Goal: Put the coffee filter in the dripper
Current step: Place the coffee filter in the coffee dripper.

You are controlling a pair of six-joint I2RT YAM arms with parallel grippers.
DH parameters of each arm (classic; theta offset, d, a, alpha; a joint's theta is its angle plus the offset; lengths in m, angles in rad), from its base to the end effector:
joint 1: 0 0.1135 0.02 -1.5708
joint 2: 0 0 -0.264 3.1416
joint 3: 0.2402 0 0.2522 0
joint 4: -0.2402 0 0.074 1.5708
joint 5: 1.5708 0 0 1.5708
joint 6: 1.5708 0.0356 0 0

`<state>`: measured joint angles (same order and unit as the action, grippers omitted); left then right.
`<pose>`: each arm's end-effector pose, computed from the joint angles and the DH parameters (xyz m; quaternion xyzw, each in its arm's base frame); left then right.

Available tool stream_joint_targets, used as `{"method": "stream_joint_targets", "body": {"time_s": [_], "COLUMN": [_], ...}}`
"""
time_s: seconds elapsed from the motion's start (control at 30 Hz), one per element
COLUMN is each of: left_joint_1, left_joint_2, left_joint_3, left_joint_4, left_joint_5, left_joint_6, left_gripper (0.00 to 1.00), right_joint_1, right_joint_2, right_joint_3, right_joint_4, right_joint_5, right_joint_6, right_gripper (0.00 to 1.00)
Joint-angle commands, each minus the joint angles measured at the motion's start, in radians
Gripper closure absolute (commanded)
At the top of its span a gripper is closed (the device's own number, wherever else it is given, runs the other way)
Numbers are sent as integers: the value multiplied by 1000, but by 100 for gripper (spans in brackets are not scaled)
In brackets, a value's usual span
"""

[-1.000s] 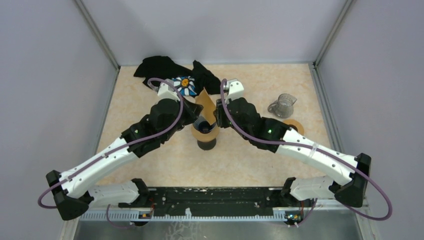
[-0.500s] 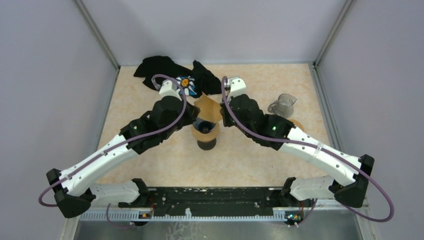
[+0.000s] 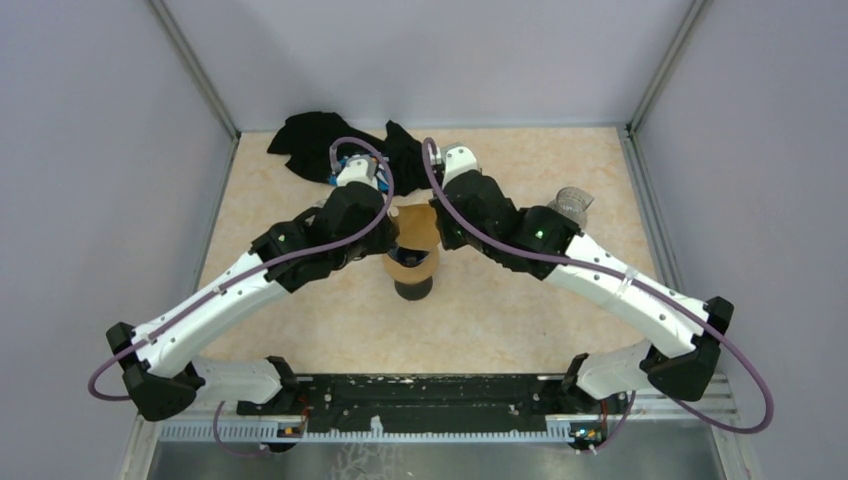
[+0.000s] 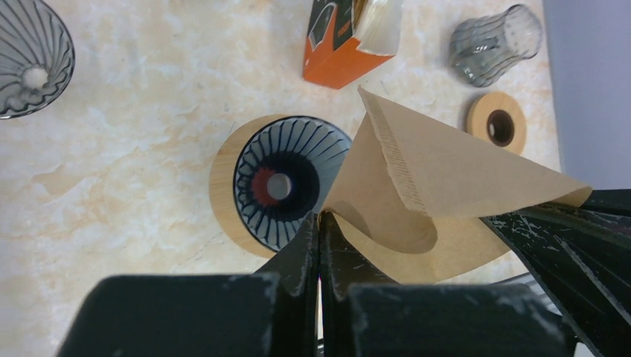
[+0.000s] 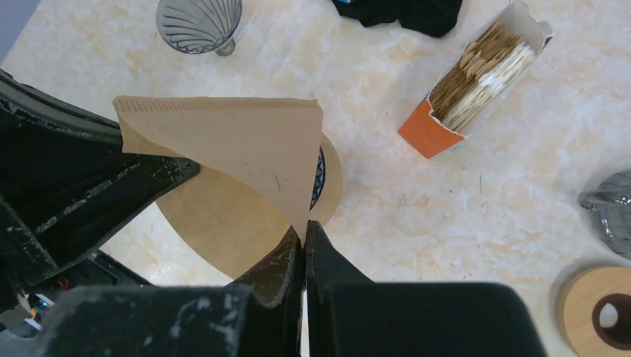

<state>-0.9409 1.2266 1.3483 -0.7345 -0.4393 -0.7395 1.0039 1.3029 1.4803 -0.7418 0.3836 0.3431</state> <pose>0.1617 -0.1961 0.3902 -0.0128 0.8718 -0.2060 0.4442 0.1568 0.2215 0.4131 -0.1920 0.8433 0.1647 0.4742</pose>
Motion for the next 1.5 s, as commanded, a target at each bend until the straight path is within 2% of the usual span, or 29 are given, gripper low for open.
{"method": "stream_joint_targets", "body": {"time_s": [0.0,0.13,0.67,0.93,1.17,1.47], "left_joint_1": [-4,-3,7,27,70,138], "left_joint_2": [-8,-20,-22,22,53,96], "left_joint_3": [35,32,17,4,5,6], "left_joint_4": [-94,-111,-132,-114,-91,-67], "left_joint_5": [5,4,8,5,36,119], "left_joint_6": [17,11,22,47,83,133], "left_gripper": [100,98,77,73,72,82], "right_joint_1": [-8,-10,-42,-62,-81,-104], "right_joint_2": [31,54,152,193,216,256], "right_joint_3": [76,102,138,149,163,210], "right_joint_4": [-65,-102,-155,-164,-175,-200], "right_joint_5": [-54,-93,-216,-257,-276,-283], "right_joint_6": [8,22,37,34,31,11], "right_gripper": [100,100,100,100,100,100]}}
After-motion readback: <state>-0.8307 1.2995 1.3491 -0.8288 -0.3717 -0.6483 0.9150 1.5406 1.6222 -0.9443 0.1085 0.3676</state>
